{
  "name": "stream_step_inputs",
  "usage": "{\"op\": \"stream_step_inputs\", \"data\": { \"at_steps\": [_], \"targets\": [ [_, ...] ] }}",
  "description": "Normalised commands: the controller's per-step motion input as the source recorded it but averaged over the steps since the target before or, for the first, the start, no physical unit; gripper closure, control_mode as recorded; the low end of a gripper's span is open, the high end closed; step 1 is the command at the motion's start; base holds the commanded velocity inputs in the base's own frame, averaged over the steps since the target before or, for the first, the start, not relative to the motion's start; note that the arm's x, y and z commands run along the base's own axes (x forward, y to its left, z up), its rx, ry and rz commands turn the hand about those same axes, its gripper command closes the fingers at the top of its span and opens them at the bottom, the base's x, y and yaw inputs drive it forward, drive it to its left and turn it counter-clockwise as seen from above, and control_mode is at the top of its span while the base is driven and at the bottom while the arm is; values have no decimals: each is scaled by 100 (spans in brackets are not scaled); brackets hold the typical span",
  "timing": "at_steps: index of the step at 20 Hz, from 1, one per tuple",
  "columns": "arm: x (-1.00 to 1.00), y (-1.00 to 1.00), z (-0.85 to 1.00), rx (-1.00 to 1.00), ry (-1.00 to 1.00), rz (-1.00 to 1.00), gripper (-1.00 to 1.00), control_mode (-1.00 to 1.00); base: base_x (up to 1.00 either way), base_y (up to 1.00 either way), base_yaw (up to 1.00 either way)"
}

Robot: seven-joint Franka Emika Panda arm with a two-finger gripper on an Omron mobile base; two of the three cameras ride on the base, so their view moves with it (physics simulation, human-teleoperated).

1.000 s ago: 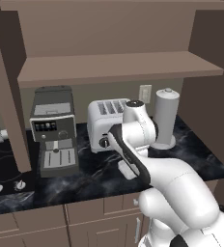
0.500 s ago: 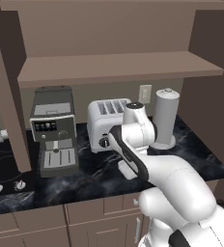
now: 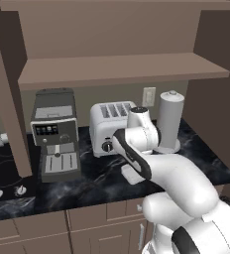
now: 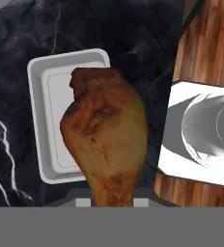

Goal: Retrieve the tupperware from the cabinet, then place the raw meat into the tupperware to avoid contamination.

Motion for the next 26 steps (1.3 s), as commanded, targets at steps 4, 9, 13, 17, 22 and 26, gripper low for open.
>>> {"op": "stream_step_inputs", "data": {
  "at_steps": [4,9,13,17,22,26],
  "targets": [
    [10,0,-17,1,3,0,100,-100,0,0,0],
    [8,0,-20,2,3,0,100,-100,0,0,0],
    [5,0,-21,1,3,0,100,-100,0,0,0],
    [8,0,-16,1,2,0,100,-100,0,0,0],
    [9,0,-8,0,0,-2,100,-100,0,0,0],
    [16,-2,-4,0,0,-2,100,-100,0,0,0]
  ]
}}
